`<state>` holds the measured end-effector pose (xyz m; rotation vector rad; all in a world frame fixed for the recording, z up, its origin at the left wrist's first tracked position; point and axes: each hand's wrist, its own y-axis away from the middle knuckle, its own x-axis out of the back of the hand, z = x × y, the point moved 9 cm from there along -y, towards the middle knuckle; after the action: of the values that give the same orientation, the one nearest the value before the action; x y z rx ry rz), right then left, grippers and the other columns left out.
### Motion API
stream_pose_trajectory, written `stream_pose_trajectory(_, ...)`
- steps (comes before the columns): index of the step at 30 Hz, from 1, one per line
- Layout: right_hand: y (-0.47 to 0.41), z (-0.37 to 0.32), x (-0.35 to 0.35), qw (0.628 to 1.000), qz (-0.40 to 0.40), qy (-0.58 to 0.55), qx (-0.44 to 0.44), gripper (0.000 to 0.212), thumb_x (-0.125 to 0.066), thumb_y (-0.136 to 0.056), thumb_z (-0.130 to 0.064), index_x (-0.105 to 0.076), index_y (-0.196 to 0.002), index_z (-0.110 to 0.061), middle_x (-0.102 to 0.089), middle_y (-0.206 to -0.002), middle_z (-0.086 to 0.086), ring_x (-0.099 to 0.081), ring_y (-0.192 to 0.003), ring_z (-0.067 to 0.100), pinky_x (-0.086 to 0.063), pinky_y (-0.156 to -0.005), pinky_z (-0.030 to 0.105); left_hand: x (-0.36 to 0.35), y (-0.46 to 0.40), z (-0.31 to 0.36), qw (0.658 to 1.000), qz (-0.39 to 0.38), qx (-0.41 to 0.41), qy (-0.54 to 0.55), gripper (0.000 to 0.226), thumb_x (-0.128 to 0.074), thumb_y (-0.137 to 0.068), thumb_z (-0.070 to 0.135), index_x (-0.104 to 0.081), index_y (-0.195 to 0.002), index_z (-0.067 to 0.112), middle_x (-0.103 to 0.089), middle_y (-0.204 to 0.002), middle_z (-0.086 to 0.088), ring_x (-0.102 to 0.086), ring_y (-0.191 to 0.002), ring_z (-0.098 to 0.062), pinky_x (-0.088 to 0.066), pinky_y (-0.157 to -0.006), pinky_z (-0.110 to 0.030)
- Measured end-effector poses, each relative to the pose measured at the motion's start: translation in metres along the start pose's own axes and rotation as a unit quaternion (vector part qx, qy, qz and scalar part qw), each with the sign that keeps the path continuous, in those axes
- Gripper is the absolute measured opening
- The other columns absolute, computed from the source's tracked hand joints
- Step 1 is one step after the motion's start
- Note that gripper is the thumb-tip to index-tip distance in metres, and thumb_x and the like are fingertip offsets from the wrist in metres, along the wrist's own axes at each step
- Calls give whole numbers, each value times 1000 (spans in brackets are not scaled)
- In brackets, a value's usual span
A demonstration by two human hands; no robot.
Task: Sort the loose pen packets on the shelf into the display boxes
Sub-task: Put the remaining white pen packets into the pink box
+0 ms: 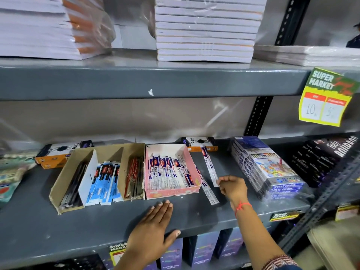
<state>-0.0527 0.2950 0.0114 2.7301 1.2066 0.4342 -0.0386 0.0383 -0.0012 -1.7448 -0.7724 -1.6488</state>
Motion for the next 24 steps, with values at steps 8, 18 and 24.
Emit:
stream_pose_trajectory(8, 32, -27, -32, 983, -84, -158, 49, 31, -53, -85, 13, -66, -66, -9, -60, -58, 4, -44, -45, 9, -42, -41, 10, 4, -2, 1, 999, 41, -5, -20, 79, -2, -94, 57, -68, -114, 19, -68, -117, 4, -64, -105, -11, -7, -105, -23)
stream_pose_trajectory(18, 43, -33, -55, 980, -106, -156, 55, 33, -50, -83, 15, -66, -63, -6, -60, -53, 5, -43, -42, 11, -41, -39, 12, 1, -3, -1, 999, 39, 3, -8, 78, -4, -93, 59, -68, -114, 19, -67, -119, 4, -64, -106, -11, -6, -107, -23)
stream_pose_trajectory(24, 39, -45, -78, 991, -110, -37, 63, 35, -58, -80, 9, -66, -56, -15, -63, -55, 1, -49, -47, 13, -47, -45, 17, 1, -3, -3, 999, 34, 12, 17, 77, -6, -92, 59, -69, -113, 20, -68, -117, 6, -64, -105, -9, -7, -107, -23)
